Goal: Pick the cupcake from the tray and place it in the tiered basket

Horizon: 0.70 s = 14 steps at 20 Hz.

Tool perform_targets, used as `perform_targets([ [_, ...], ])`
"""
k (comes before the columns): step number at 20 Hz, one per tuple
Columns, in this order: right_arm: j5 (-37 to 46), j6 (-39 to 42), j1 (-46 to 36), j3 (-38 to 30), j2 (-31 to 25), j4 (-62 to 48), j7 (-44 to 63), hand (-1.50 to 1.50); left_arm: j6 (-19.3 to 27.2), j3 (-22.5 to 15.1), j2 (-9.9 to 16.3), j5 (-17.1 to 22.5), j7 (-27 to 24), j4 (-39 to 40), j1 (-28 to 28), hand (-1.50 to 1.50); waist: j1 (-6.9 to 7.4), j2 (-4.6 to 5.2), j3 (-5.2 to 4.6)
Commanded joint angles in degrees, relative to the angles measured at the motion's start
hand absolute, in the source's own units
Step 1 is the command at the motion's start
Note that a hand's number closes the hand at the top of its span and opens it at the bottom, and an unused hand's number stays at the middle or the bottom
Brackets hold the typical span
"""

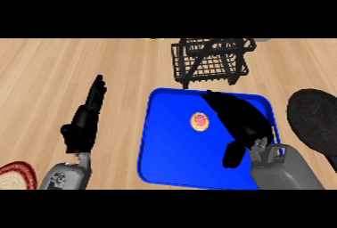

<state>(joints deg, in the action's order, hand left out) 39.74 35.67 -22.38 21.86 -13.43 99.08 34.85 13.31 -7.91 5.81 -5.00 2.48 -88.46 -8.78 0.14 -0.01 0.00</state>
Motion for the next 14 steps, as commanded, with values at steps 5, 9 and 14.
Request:
perform_targets([
  [5, 3.1, 2.6, 1.0, -2.6, 2.1, -2.2, -3.6, -1.5, 1.2, -0.6, -2.9, -3.5, 0.8, -0.7, -0.5, 0.0, -0.09, -0.02, 0.0],
  [9, 6.9, 0.3, -0.1, -1.1, 6.3, -6.6, -2.8, -1.5, -2.8, 2.4, -0.9, -0.7, -0.3, -0.1, 1.3, 0.0, 0.01, 0.0, 0.0],
  [14, 8.3, -0.8, -2.2, -4.5, 6.9, -11.6, -7.3, -1.5, -3.3, 2.8, -1.6, -1.3, -2.8, -0.3, 2.7, 0.0, 0.06, 0.02, 0.0],
])
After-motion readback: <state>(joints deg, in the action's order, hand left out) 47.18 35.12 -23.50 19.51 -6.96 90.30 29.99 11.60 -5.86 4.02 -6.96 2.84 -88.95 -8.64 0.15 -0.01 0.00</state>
